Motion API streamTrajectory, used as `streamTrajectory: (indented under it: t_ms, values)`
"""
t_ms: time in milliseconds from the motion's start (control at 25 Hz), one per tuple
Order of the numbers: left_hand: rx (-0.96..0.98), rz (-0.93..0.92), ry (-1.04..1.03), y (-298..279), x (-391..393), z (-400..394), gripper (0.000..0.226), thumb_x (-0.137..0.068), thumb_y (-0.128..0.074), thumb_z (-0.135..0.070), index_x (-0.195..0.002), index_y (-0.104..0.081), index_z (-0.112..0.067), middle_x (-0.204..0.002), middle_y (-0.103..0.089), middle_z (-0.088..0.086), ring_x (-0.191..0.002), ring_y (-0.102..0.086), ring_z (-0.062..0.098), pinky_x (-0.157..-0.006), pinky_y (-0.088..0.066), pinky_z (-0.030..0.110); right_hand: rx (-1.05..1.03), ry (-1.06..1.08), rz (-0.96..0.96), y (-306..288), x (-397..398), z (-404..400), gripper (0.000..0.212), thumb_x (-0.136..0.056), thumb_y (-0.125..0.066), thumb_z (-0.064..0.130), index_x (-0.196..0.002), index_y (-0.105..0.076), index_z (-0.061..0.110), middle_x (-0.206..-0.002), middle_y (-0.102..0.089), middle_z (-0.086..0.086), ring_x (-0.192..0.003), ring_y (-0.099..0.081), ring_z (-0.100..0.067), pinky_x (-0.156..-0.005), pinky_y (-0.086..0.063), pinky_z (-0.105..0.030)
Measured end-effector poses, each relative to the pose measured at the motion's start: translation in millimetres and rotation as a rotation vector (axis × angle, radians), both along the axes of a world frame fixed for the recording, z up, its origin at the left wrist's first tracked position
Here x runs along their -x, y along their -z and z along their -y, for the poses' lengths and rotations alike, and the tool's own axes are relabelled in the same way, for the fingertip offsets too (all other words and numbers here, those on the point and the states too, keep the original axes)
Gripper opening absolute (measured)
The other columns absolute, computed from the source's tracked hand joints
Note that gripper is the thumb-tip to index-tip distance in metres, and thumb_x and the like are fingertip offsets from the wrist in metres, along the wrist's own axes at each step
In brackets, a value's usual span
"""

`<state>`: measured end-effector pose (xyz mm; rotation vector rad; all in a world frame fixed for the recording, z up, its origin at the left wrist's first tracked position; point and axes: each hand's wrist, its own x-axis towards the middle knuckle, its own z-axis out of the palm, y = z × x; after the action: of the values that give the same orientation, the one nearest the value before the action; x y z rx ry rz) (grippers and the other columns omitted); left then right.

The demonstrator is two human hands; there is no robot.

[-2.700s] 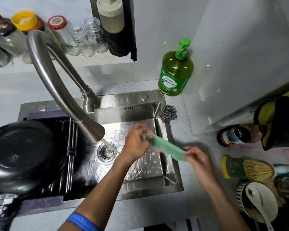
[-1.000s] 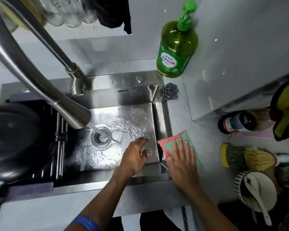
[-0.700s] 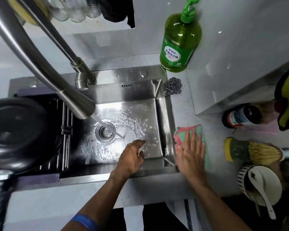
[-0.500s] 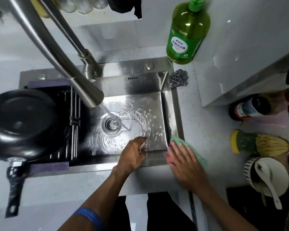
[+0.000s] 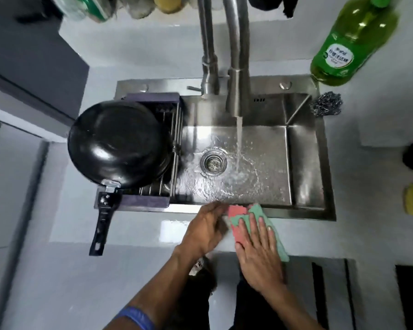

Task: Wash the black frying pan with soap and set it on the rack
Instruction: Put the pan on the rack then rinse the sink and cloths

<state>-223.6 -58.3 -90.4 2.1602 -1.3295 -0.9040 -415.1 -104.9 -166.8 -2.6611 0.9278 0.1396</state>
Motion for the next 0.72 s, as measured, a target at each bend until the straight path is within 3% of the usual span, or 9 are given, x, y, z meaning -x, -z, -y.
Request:
streamTrajectory:
  t_ms: [80,160,240,360,480,560,640,720]
  values:
    - [-0.029,-0.004,-0.045,4,-13,-30,0.047,-0.089,-0.057,-0.009,-0.136,-0.054,-0.01,-0.138,-0.054,0.009,-0.135,-0.039,0.016,-0.107,-0.014,0.005,0.059,-0.086,-0.064,8,14,9,0.059,-0.106,-0.011,0.041,-0.155,-0.032,0.016,-0.162,-0.028,-0.013,-0.148,-0.027,-0.035,-0.118,-0.022,-0.052]
    - [-0.034,-0.024,-0.108,11,-25,-59,0.048,-0.091,-0.054,-0.015,-0.139,-0.051,-0.017,-0.143,-0.049,0.004,-0.136,-0.038,0.017,-0.109,-0.021,0.012,0.122,-0.038,-0.147,16,37,35,0.058,-0.106,-0.014,0.038,-0.155,-0.031,0.013,-0.161,-0.025,-0.019,-0.147,-0.025,-0.042,-0.116,-0.022,-0.058]
    - [-0.002,-0.014,-0.192,10,-38,-86,0.047,-0.088,-0.054,-0.017,-0.135,-0.055,-0.019,-0.131,-0.057,0.0,-0.123,-0.048,0.019,-0.102,-0.032,0.017,0.123,0.154,-0.221,16,30,36,0.06,-0.103,-0.011,0.032,-0.156,-0.024,0.007,-0.16,-0.017,-0.03,-0.146,-0.017,-0.052,-0.114,-0.019,-0.066]
    - [0.019,0.048,-0.381,6,-67,-136,0.049,-0.079,-0.044,-0.023,-0.124,-0.062,-0.02,-0.109,-0.063,-0.003,-0.103,-0.053,0.017,-0.094,-0.043,0.026,0.065,0.328,-0.145,10,-51,-42,0.063,-0.104,-0.008,0.039,-0.154,-0.027,0.006,-0.156,-0.029,-0.031,-0.142,-0.027,-0.051,-0.114,-0.024,-0.063]
    - [-0.008,0.162,-0.567,8,-103,-187,0.048,-0.077,-0.039,-0.028,-0.118,-0.064,-0.02,-0.107,-0.06,-0.001,-0.098,-0.053,0.021,-0.086,-0.048,0.039,0.017,0.036,0.005,2,-145,-126,0.061,-0.104,-0.016,0.042,-0.155,-0.023,0.011,-0.159,-0.026,-0.023,-0.148,-0.022,-0.042,-0.118,-0.016,-0.054]
    - [-0.111,0.262,-0.689,8,-120,-210,0.044,-0.079,-0.05,-0.022,-0.122,-0.058,-0.019,-0.113,-0.055,0.004,-0.098,-0.051,0.028,-0.082,-0.047,0.043,0.004,-0.113,0.027,-2,-176,-144,0.062,-0.099,-0.031,0.039,-0.155,-0.025,0.014,-0.161,-0.025,-0.018,-0.149,-0.019,-0.036,-0.118,-0.015,-0.05]
    - [-0.257,0.258,-0.787,6,-130,-223,0.052,-0.079,-0.061,-0.018,-0.13,-0.049,-0.02,-0.117,-0.05,0.006,-0.102,-0.048,0.031,-0.083,-0.044,0.043,0.029,-0.22,0.076,-5,-170,-134,0.058,-0.094,-0.04,0.033,-0.148,-0.043,0.01,-0.156,-0.04,-0.014,-0.144,-0.033,-0.034,-0.113,-0.024,-0.047]
    - [-0.3,0.193,-0.803,7,-136,-227,0.054,-0.081,-0.066,-0.021,-0.131,-0.046,-0.023,-0.115,-0.051,0.005,-0.103,-0.048,0.031,-0.084,-0.044,0.042,0.07,-0.31,0.148,-16,-140,-109,0.045,-0.092,-0.045,0.027,-0.128,-0.062,0.006,-0.139,-0.053,-0.011,-0.125,-0.055,-0.038,-0.105,-0.036,-0.045]
